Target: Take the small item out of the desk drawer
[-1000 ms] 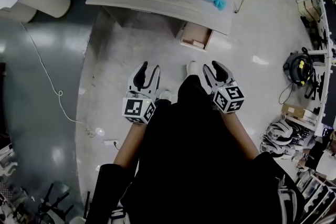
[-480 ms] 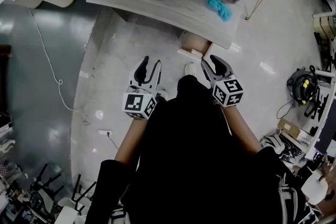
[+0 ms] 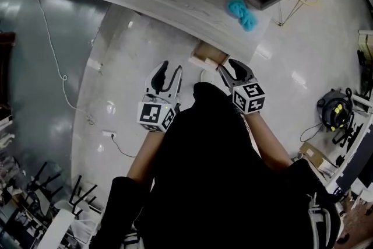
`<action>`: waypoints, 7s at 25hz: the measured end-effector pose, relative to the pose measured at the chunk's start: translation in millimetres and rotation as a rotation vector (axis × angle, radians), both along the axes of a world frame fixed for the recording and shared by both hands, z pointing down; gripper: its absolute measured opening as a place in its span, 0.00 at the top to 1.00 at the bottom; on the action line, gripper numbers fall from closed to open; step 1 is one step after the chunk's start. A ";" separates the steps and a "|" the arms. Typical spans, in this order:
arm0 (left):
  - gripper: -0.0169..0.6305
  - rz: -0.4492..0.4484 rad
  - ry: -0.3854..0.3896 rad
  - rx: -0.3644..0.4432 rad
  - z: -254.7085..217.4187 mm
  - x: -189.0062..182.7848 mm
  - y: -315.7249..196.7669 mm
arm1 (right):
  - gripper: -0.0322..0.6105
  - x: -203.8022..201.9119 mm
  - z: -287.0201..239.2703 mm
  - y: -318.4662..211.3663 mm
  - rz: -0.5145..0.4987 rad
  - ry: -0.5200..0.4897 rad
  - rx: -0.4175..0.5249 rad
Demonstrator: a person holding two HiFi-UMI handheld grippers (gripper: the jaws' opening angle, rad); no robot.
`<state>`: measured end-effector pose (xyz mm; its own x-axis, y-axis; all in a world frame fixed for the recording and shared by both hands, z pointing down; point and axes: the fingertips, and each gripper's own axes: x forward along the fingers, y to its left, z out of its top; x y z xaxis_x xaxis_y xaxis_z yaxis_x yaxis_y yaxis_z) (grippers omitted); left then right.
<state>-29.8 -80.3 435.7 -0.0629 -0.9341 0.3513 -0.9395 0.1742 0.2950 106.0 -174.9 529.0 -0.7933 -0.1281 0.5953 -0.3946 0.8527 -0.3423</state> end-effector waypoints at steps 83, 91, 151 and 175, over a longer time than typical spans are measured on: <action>0.92 -0.338 0.357 -0.091 224.6 -31.3 65.7 | 0.77 -34.4 456.0 34.1 -0.682 0.864 0.007; 0.92 -0.344 0.338 -0.124 232.7 -36.2 65.4 | 0.77 -38.2 455.6 33.2 -0.707 0.868 -0.039; 0.93 0.136 0.049 0.059 10.4 -31.6 -68.1 | 0.77 -24.8 -55.4 -48.3 0.047 -0.027 0.173; 0.93 0.446 -0.006 0.282 -119.2 -116.6 -56.5 | 0.77 -28.5 -199.3 31.4 0.627 -0.070 0.477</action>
